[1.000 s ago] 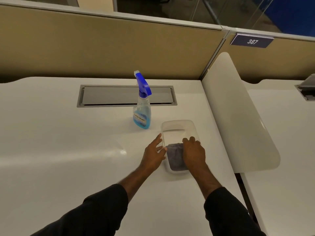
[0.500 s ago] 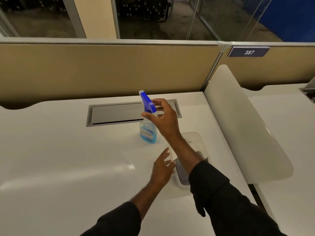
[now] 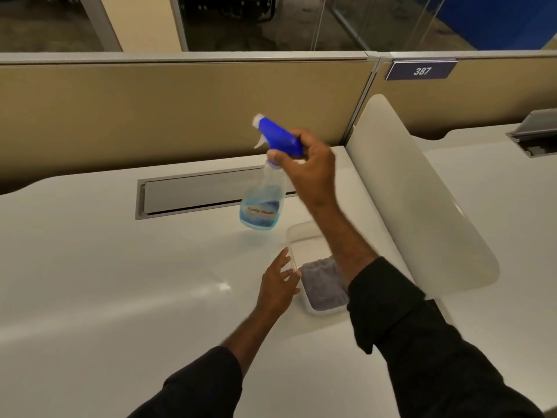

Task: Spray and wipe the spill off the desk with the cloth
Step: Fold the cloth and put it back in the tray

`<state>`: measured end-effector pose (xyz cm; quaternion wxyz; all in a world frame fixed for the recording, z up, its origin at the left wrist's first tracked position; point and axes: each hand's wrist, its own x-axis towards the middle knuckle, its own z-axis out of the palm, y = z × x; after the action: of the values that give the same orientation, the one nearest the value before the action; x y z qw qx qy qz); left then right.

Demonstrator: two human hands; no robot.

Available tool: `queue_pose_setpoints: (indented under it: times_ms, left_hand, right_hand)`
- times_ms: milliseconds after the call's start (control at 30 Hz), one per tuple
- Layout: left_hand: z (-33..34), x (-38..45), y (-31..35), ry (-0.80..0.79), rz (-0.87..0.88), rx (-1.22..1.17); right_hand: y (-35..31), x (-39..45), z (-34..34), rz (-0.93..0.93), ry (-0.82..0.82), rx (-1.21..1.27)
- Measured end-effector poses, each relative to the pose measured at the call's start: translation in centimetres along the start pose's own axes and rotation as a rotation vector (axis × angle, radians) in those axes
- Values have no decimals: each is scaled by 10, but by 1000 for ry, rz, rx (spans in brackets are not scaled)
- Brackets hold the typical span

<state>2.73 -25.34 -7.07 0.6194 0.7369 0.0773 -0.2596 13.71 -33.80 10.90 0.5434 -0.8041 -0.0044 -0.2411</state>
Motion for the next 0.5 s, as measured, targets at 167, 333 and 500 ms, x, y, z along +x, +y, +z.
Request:
queue_pose_setpoints:
  times_ms: [167,333,500]
  left_hand:
    - [6,-6,-1,7,-27,-135]
    - [3,-10,-2,10,-25,-160]
    - [5,-12,5,33,-41,-126]
  right_hand:
    - [-33,14,-73,-49,-23,15]
    - [-11,-2,-106,-27,-98,-186]
    - [28,-31,-104,55,-177,-213]
